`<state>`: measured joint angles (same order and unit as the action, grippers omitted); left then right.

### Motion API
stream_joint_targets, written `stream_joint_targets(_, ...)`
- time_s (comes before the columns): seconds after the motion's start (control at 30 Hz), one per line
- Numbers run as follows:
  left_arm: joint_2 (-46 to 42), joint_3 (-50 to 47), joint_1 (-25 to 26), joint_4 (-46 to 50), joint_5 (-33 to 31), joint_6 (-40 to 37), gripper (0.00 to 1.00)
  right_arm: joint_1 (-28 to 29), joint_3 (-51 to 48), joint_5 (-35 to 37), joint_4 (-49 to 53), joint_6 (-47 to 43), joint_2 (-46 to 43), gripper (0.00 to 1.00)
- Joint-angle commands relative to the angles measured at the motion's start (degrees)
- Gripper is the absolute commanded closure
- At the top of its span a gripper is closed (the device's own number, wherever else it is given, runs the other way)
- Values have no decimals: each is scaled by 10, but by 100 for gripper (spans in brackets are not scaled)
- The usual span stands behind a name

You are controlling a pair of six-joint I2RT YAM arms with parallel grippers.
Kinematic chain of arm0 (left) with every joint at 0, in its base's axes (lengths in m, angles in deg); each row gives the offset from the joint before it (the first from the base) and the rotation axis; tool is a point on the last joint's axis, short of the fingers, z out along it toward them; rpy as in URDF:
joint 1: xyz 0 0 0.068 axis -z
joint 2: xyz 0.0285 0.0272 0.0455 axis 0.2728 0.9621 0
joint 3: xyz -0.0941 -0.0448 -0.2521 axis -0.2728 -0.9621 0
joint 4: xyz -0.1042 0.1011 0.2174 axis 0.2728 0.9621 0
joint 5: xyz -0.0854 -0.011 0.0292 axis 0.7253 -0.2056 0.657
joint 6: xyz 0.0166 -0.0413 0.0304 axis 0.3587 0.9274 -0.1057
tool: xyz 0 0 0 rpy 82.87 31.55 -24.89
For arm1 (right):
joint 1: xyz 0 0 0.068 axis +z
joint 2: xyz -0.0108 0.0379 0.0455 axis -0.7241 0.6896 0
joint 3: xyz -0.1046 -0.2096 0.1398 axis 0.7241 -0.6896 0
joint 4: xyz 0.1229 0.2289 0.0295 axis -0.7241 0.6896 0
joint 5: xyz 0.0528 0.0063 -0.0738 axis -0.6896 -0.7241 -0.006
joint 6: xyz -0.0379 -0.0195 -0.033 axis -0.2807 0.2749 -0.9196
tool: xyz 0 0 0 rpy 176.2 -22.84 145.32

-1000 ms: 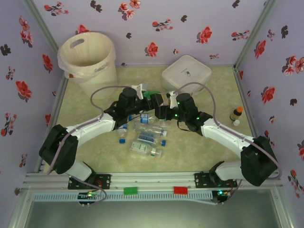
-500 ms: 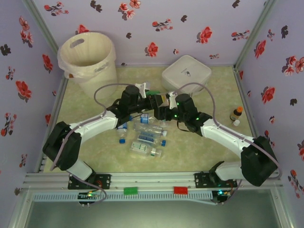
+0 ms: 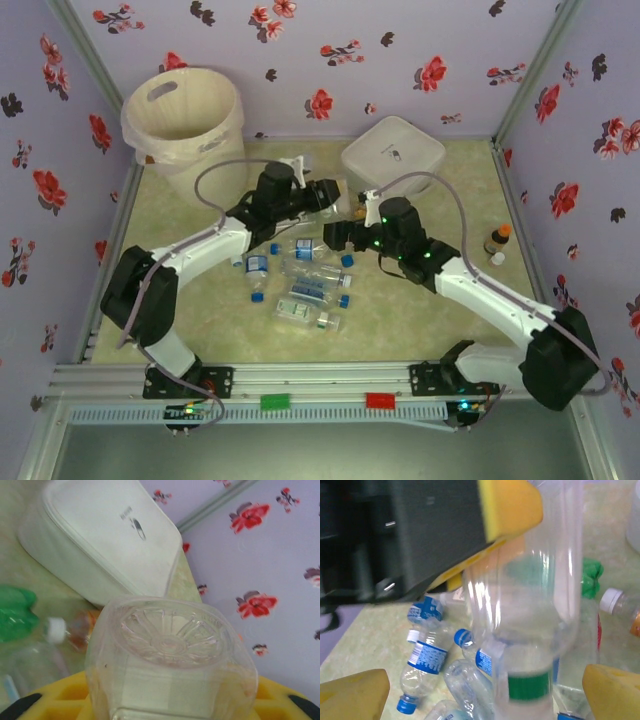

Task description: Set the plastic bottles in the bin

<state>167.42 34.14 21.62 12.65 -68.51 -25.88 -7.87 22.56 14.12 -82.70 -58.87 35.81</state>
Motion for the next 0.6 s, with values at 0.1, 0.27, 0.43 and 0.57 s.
stream_joint_targets(0.1, 3, 94, -56, 84, -28, -89, 76, 1, 29, 37, 73, -16, -18, 0)
stream_joint_targets(0.27, -9, 209, -131, 159, -28, -144, 76, 1, -10, 117, 66, 18, -17, 1)
stream_joint_targets(0.43, -3, 343, -205, 223, -40, -197, 76, 0, -42, 152, 50, 55, -1, 0)
stream_joint_targets(0.57, 10, 427, -265, 228, -67, -218, 76, -1, -46, 151, 49, 65, 21, 1)
